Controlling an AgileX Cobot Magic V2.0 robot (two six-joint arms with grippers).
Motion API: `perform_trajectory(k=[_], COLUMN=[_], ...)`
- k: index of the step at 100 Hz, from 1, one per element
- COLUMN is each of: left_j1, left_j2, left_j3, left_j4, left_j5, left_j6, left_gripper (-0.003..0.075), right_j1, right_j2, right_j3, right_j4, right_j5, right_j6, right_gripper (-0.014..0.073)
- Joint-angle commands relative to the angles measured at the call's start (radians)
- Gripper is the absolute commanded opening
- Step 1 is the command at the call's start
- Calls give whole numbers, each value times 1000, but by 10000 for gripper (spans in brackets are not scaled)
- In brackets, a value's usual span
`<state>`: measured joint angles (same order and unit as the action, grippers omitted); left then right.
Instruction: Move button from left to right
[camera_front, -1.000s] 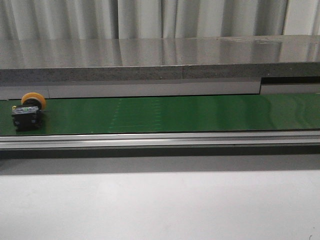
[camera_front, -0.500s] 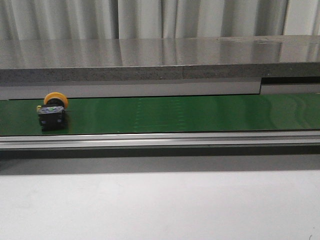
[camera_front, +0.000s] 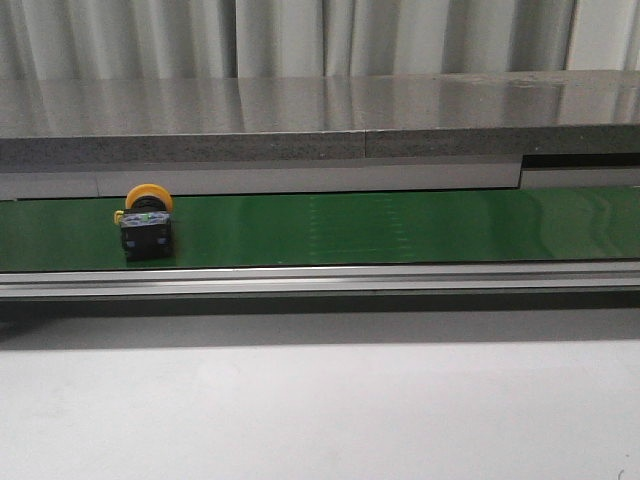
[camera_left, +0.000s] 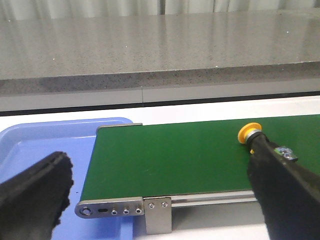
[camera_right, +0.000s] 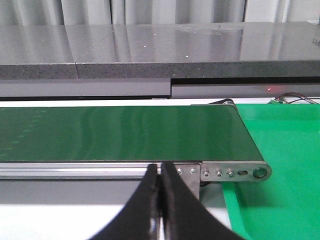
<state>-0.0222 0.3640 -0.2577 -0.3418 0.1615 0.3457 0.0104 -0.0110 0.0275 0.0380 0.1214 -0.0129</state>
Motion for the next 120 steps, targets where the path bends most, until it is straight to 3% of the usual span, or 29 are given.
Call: perform_trajectory(k=[1, 14, 41, 78, 99, 120], left_j1=[-6, -6, -6, -6, -6, -6], left_j2=[4, 4, 4, 4, 4, 4], left_j3=[-28, -28, -28, -28, -28, -28], left_j4=[-16, -16, -16, -16, -16, -16], left_j5=[-87, -87, -87, -85, -85, -85], left_j6=[-2, -2, -2, -2, -2, -2], left_gripper=[634, 482, -22, -20, -20, -20], right_j1=[3, 3, 3, 3, 3, 3], right_j2=[-19, -19, -19, -19, 37, 229], right_j3=[-15, -15, -15, -65, -186, -382], right_j4=[-10, -10, -10, 16, 39, 39], right_j5=[-84, -84, -109, -149, -12, 147], right_j6=[-1, -1, -1, -1, -1, -1], right_gripper=[-68, -68, -68, -68, -68, -68])
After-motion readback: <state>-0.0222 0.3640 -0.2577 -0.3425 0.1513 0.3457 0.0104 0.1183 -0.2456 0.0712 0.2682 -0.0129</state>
